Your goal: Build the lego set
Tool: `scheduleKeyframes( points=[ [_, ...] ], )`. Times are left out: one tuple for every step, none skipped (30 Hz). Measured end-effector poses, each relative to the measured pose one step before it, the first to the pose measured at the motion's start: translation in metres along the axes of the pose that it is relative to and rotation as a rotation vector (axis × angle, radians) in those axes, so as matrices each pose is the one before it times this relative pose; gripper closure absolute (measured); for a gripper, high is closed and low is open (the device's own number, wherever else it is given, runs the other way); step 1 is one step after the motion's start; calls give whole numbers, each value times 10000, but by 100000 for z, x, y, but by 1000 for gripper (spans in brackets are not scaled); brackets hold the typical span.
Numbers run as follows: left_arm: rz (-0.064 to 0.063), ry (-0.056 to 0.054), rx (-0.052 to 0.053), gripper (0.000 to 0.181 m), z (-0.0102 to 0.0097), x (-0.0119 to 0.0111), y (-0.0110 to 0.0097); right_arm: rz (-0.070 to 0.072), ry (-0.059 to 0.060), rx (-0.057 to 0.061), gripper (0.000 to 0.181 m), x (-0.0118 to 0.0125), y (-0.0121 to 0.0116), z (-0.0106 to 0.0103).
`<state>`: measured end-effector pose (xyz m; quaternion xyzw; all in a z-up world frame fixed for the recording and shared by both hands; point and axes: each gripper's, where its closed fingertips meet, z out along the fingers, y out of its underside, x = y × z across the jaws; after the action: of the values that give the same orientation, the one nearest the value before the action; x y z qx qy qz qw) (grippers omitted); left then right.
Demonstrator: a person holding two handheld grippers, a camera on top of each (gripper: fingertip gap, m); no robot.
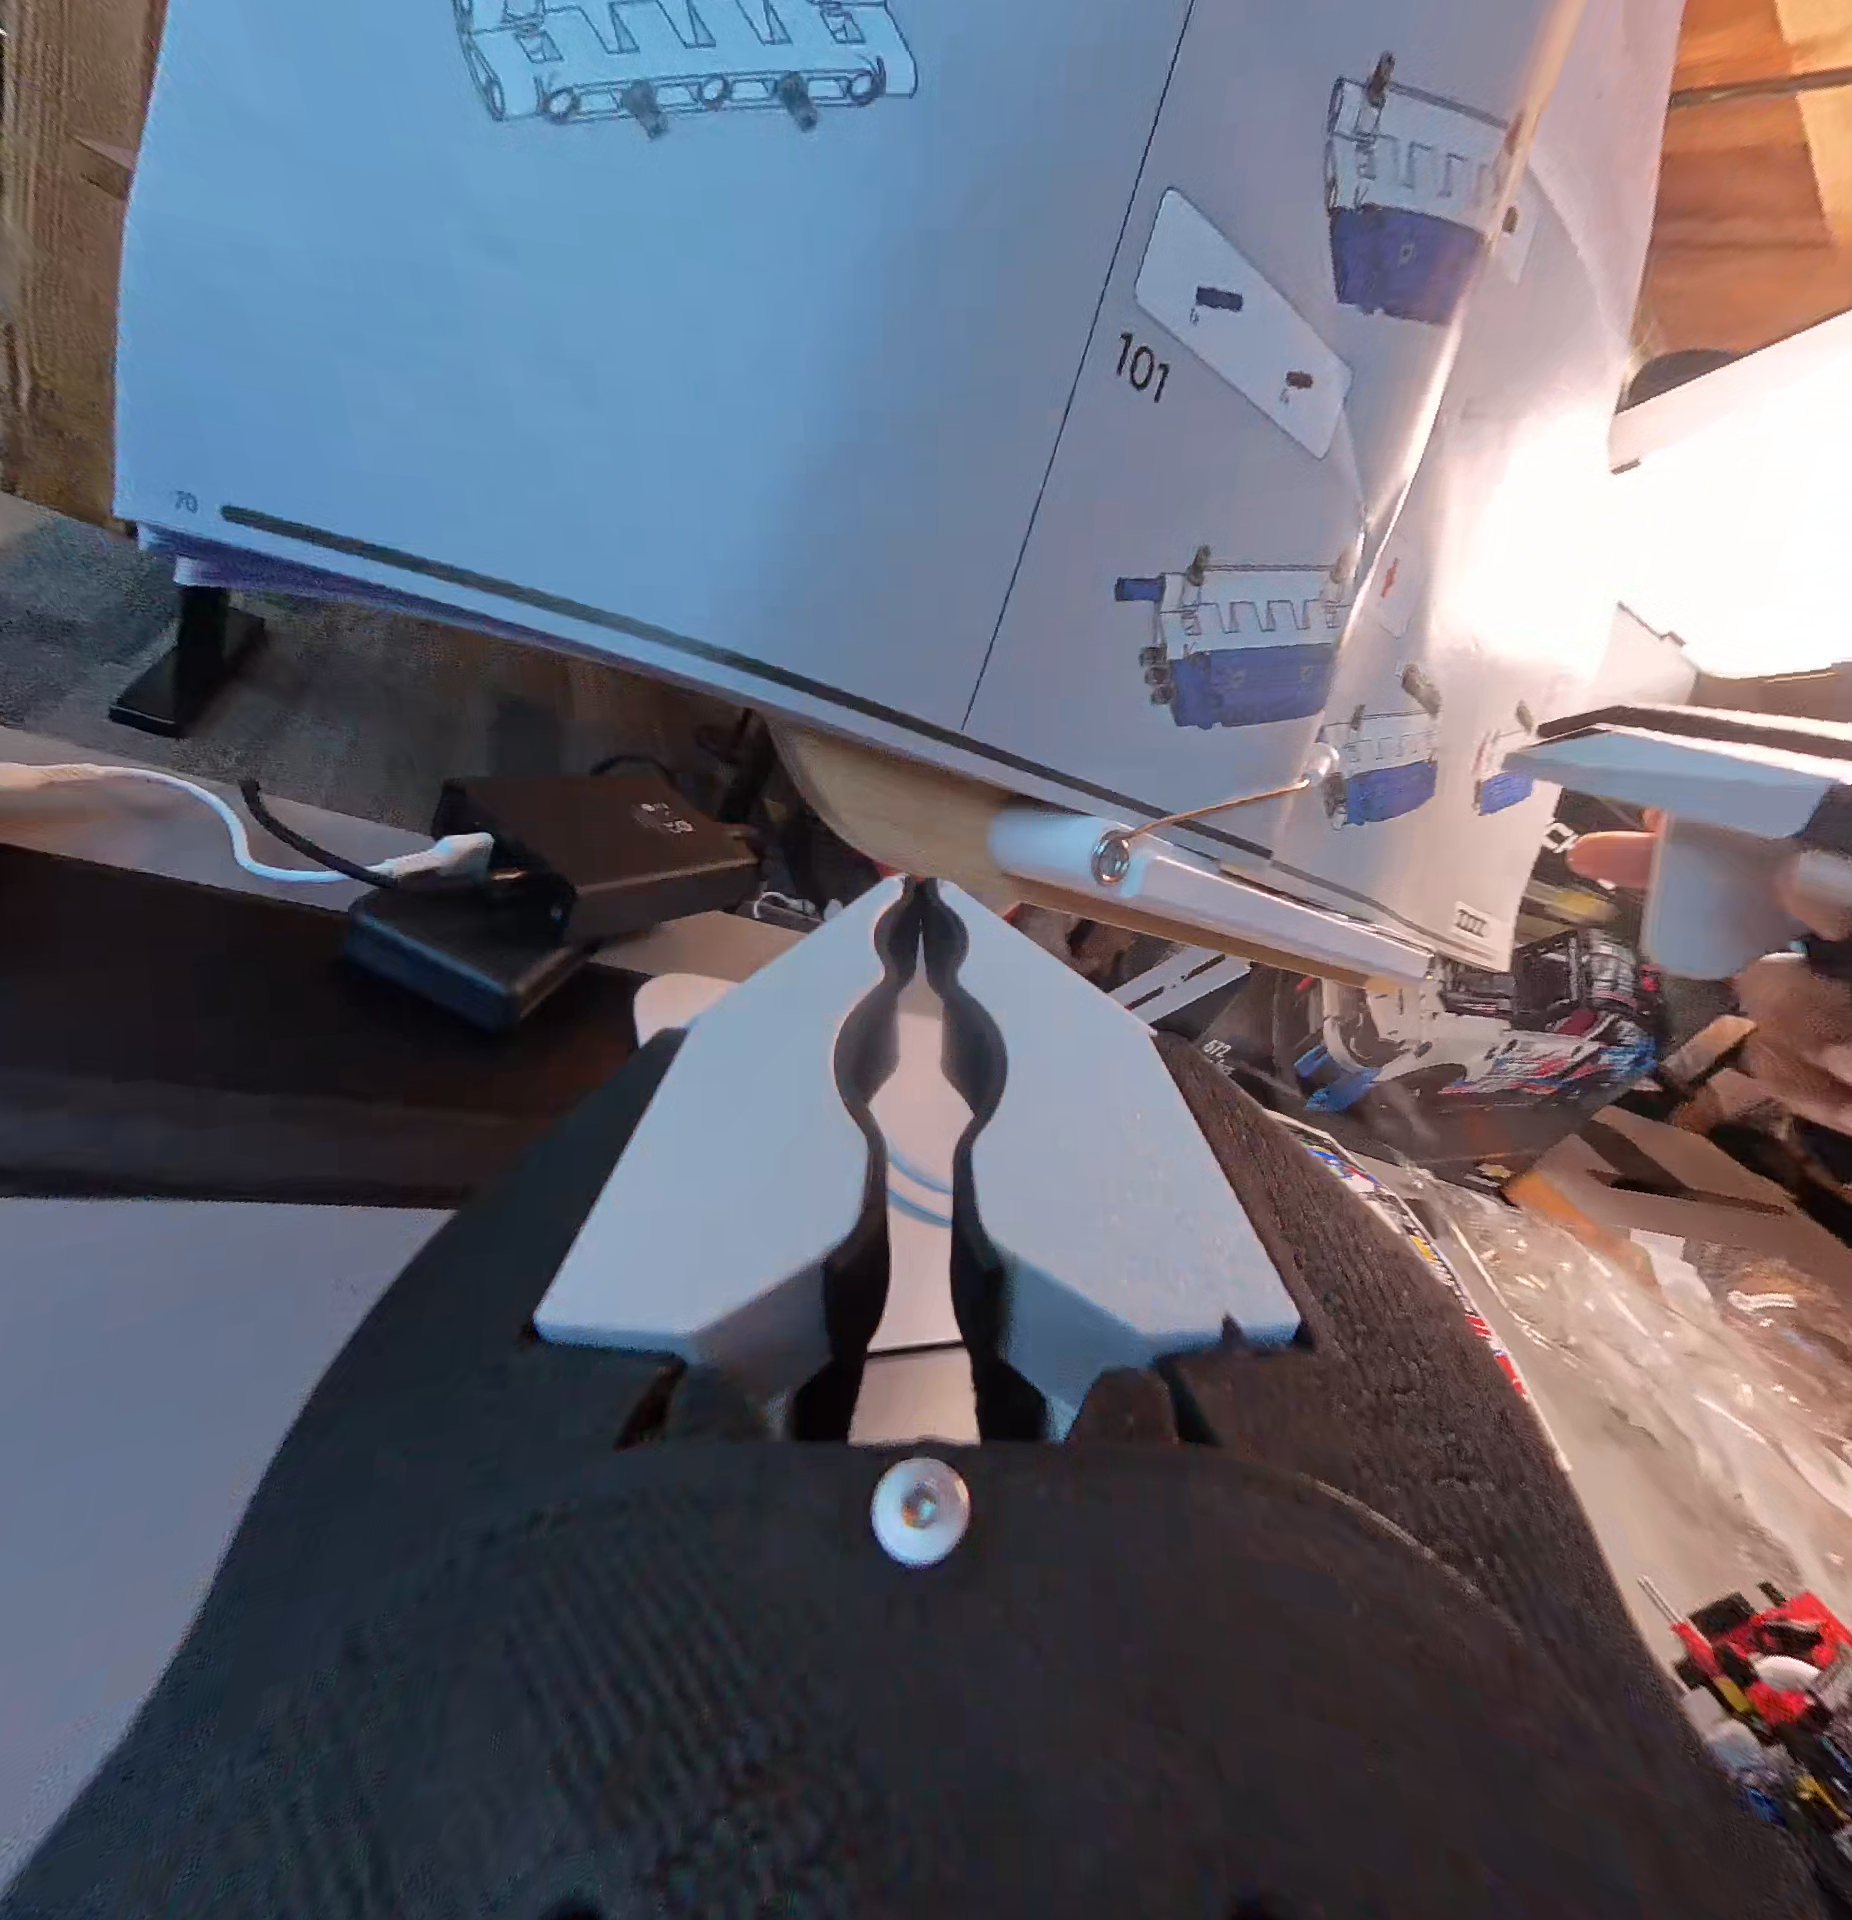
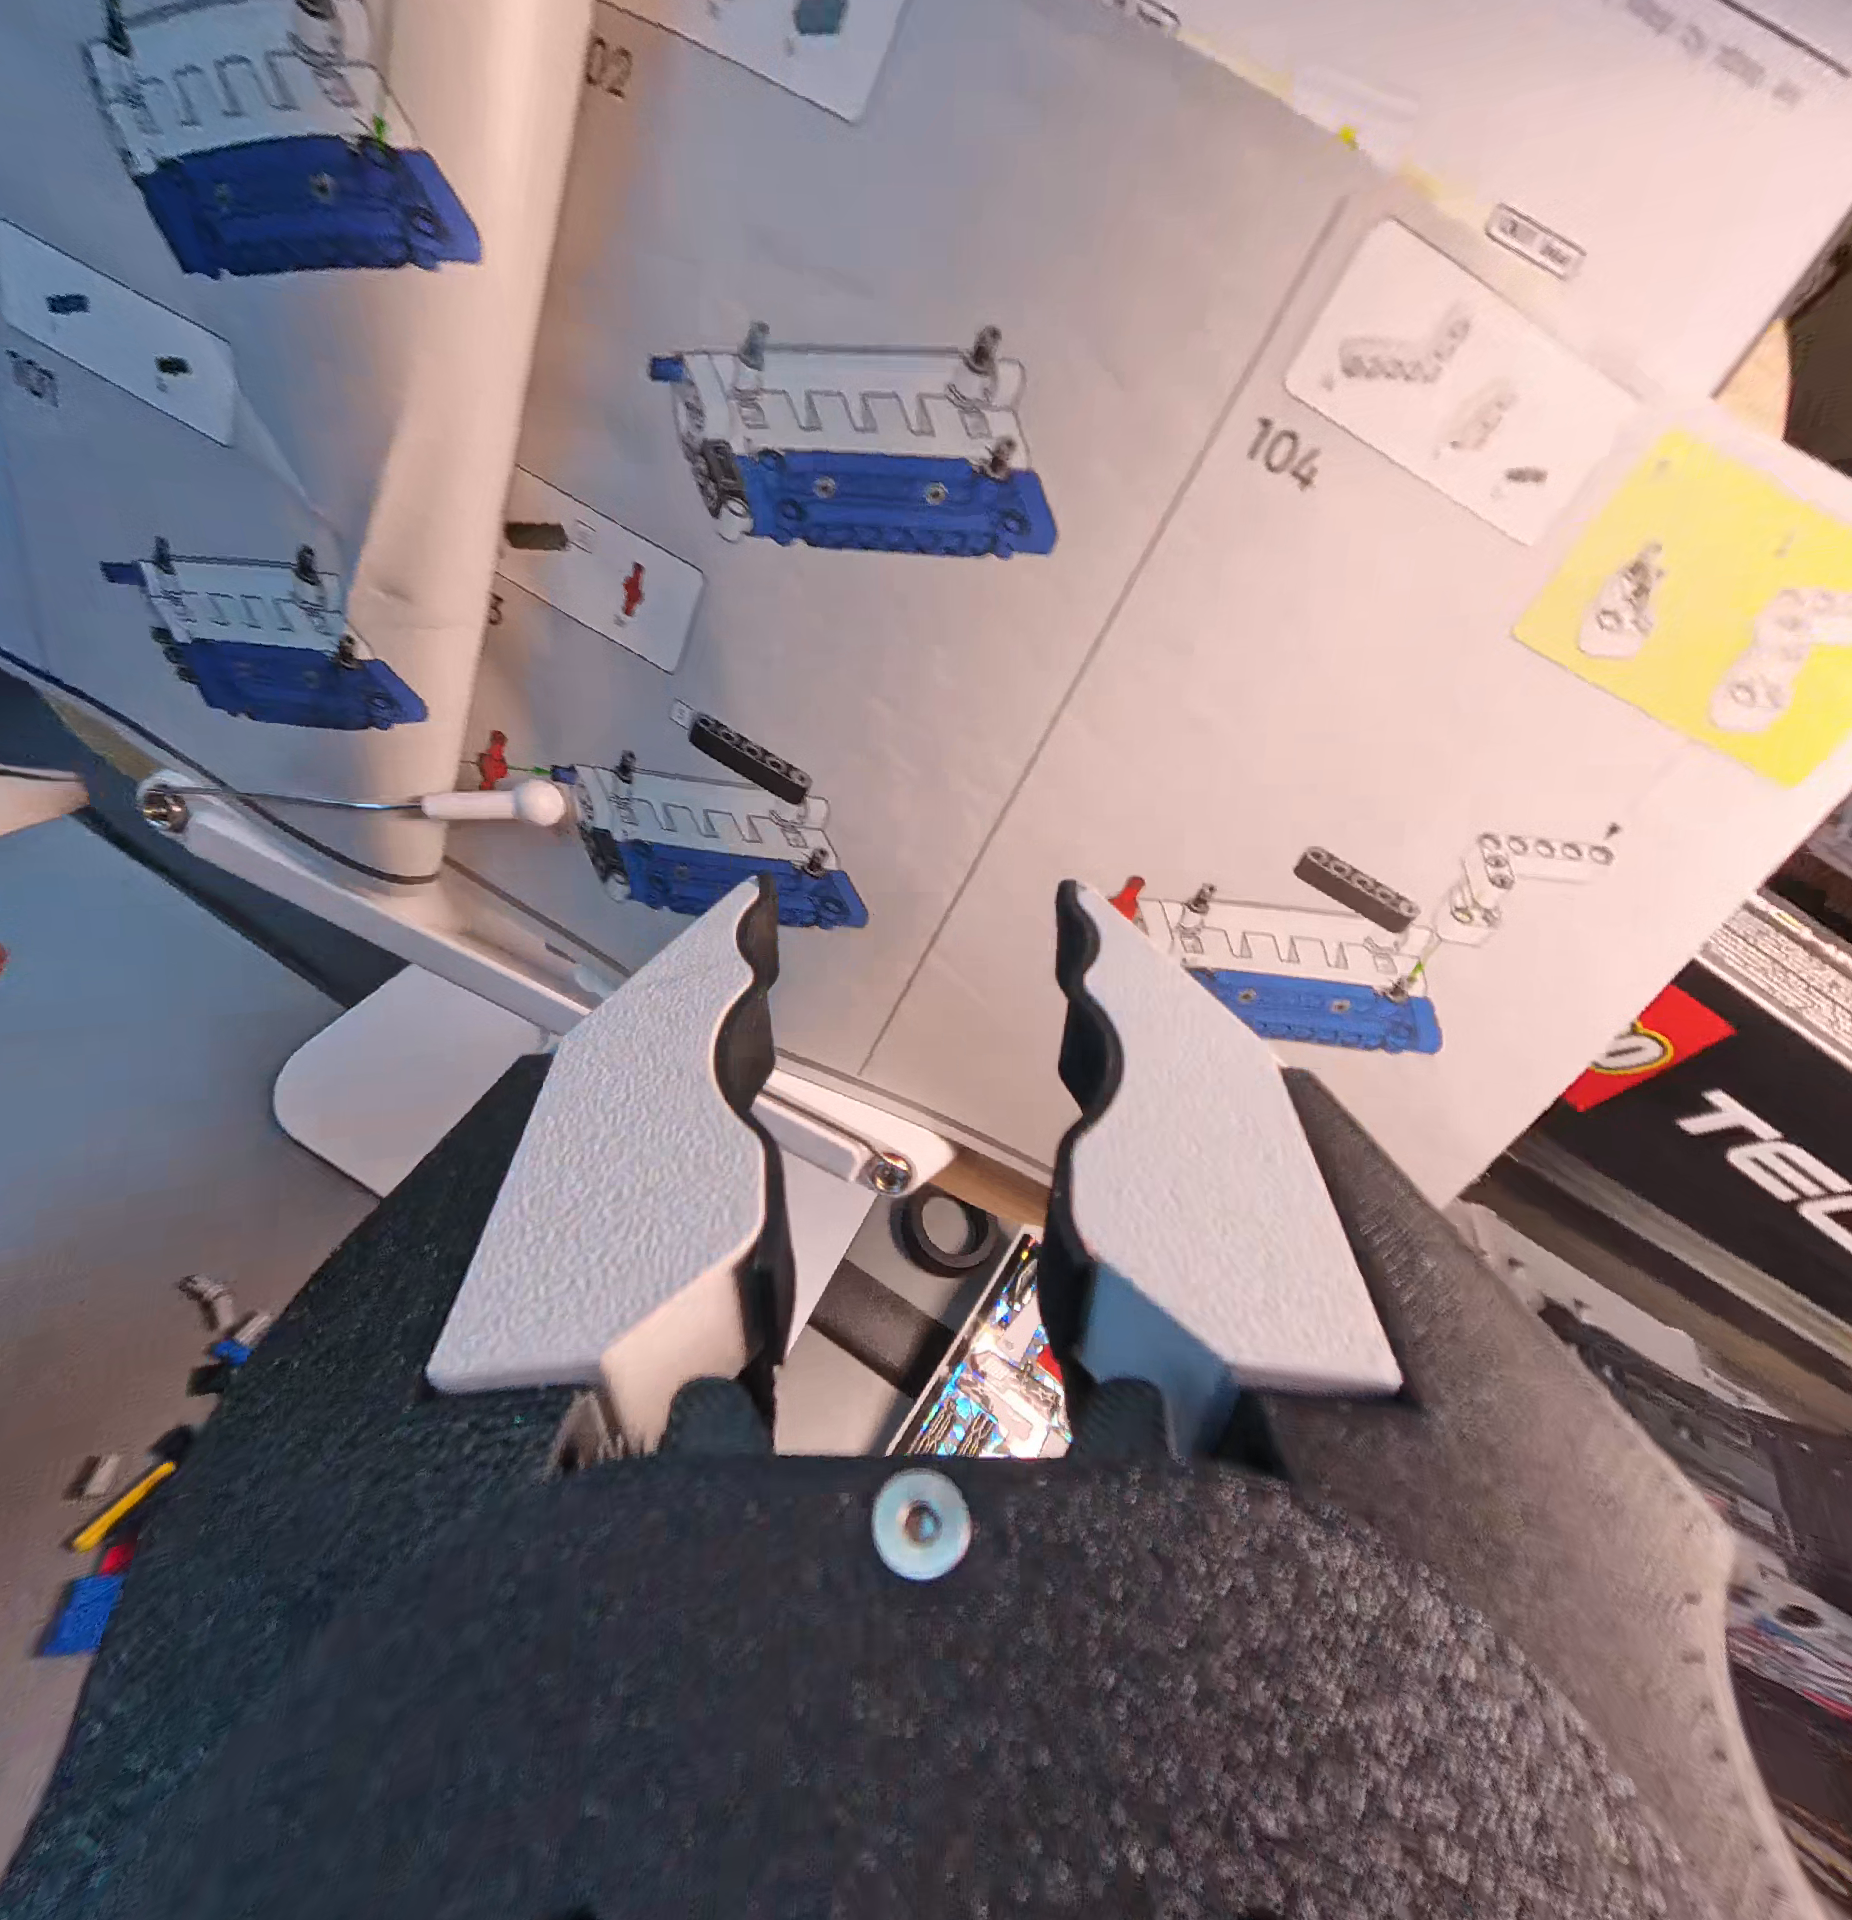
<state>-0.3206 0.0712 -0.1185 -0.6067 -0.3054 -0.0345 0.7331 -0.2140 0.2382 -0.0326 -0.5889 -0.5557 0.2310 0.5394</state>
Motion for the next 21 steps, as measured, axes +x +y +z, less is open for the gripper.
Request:
scheduleKeyframes(
  points=[
    [391, 216, 251, 174, -481, 796, -616, 156, 98, 177, 130, 625, 669, 14],
    [1106, 132, 297, 170, -388, 1177, -931, 191, -66, 119, 130, 350, 700, 38],
    [1603, 101, 148, 164, -80, 1393, -944, 209, -187, 87, 130, 79, 639, 84],
    [1703, 282, -20, 161, 265, 1629, -864, 108, 10, 93, 131, 260, 492, 45],
    [1475, 442, -207, 161, 634, 1592, -628, -74, 67, 175, 132, 228, 215, 67],
    [1182, 293, -424, 158, 901, 988, -260, -143, 98, 111, 133, 158, 133, 112],
    [901, 51, -483, 158, 1005, 279, -12, -171, 117, 33, 134, 93, 102, 170],
    [515, 246, -477, 160, 1086, 288, 248, -93, 82, -61, 133, -20, 152, 238],
    [150, 520, -642, 161, 1141, 512, 721, 38, 28, -120, 132, -139, 149, 249],
    [100, 321, -610, 155, 981, 186, 798, 113, 3, -51, 131, -201, -8, 217],
    [368, -204, -31, 162, 352, -552, 26, 91, 74, 3, 131, -76, -119, 120],
    [488, -159, 71, 166, 23, -516, -42, 71, 42, -39, 130, -76, -38, 132],
    [77, 94, 104, 170, -53, -112, 13, 46, 56, -39, 130, -15, 10, 103],
    [-342, 82, 217, 174, -177, -53, -71, 1, 45, -7, 131, 18, 21, 63],
    [-658, 5, 342, 178, -303, -119, -168, -28, 56, 27, 132, 63, 14, 25],
    [-994, -96, 499, 181, -372, -332, -254, -46, 62, 35, 135, 80, 25, -19],
    [-1317, 7, 585, 181, -418, -368, -287, -34, 39, 52, 137, 44, 14, -46],
    [-1637, -77, 672, 181, -504, -610, -344, -11, 3, 55, 137, -10, 14, -49],
    [-1760, -395, 757, 181, -685, -1295, -375, 11, 13, 14, 137, 26, 70, -64],
    [-1829, -374, 655, 181, -754, -1622, -199, 37, -21, 3, 136, 24, 98, -42],
    [-1806, 69, 488, 181, -649, -1194, 52, 55, -40, -16, 135, 53, 117, -30]
  ],
)
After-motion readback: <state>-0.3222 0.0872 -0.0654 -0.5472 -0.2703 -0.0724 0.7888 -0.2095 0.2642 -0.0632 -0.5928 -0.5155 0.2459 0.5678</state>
